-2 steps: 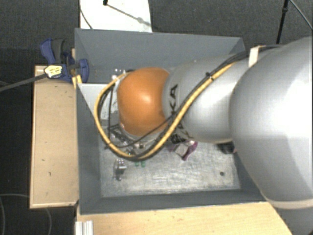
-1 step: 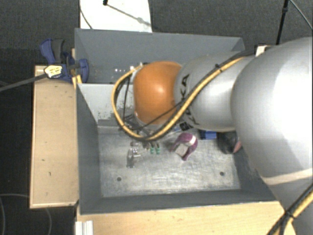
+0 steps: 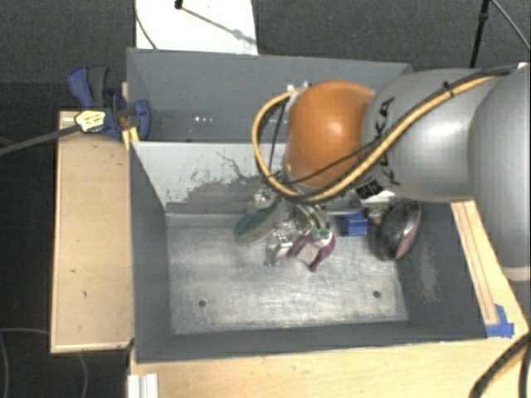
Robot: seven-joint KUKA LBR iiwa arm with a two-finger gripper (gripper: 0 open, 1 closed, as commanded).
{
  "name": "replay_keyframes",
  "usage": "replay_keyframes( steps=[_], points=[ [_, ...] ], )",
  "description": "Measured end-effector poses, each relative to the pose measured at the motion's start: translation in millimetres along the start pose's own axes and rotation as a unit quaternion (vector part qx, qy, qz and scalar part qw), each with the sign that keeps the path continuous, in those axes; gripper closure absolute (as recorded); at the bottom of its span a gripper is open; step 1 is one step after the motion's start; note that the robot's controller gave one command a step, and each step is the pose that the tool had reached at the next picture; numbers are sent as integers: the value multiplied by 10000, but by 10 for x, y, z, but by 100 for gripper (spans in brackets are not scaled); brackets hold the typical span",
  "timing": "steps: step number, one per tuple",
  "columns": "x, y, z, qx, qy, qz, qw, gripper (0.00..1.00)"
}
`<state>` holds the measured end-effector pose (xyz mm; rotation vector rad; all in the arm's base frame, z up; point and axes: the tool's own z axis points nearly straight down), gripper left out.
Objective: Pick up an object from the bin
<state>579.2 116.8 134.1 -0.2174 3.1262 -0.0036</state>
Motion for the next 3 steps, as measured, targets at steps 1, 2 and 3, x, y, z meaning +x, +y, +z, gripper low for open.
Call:
replay_keyframes(
  steps=[1,2,3],
  points=[
    [-78,-170,593,-54,-88,-315,9995,0],
    [-93,-177,557,-40,-109,-282,9995,100],
    [-6,-816,-1130,-4,-16,-2049,9788,100]
  ],
)
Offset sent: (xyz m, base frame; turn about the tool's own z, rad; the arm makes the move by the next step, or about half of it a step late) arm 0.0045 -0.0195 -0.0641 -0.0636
